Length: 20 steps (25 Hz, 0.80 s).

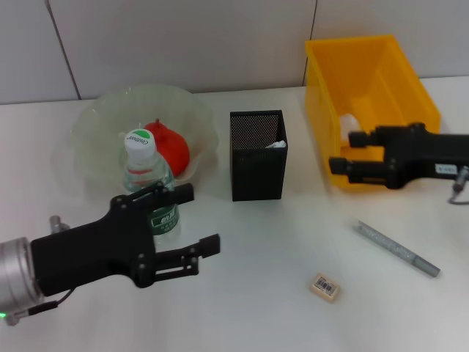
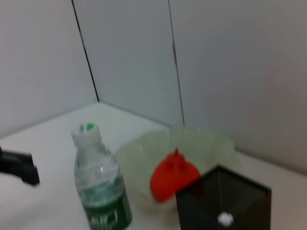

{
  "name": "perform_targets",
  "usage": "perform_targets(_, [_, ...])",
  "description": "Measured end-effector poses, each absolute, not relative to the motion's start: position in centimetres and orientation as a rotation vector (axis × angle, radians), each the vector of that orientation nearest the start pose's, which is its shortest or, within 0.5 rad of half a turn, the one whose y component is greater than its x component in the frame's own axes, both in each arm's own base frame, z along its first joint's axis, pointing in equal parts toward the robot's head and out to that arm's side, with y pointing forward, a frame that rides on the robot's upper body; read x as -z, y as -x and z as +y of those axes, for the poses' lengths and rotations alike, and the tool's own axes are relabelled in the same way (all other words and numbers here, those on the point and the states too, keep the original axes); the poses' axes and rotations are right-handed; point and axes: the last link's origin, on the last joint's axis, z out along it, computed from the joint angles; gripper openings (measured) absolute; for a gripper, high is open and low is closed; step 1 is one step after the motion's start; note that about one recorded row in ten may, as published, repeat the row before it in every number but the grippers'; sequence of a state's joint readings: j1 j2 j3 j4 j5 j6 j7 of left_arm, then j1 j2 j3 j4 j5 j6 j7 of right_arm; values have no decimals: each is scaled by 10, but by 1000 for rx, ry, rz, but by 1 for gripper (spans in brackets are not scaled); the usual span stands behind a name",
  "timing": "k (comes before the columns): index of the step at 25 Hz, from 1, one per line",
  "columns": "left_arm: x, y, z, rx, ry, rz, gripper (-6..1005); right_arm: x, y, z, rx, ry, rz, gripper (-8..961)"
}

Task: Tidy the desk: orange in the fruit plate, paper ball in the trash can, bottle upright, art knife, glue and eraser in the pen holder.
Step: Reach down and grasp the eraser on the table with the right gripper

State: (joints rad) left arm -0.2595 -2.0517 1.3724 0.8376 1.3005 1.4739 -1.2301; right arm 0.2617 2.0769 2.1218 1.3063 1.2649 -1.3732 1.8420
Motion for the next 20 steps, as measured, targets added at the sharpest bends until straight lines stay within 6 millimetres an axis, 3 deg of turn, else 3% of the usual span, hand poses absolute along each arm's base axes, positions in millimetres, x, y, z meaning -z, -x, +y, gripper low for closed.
perform_targets(3, [17,229,279,1047,2712,-329,869,-75,-240,318,-373,2506,720,664])
perform_targets(9, [17,234,275,1033,2729,-333,870,-82,-233,317,-141,2486,861,663])
perform_targets(13, [20,237,274,1025,2728,-328,870,-78,-216,319,132,2477,907,663])
perform_targets(20, [21,239,273,1028,2717,-326,870,-72,-190,325,297,2521,919,663])
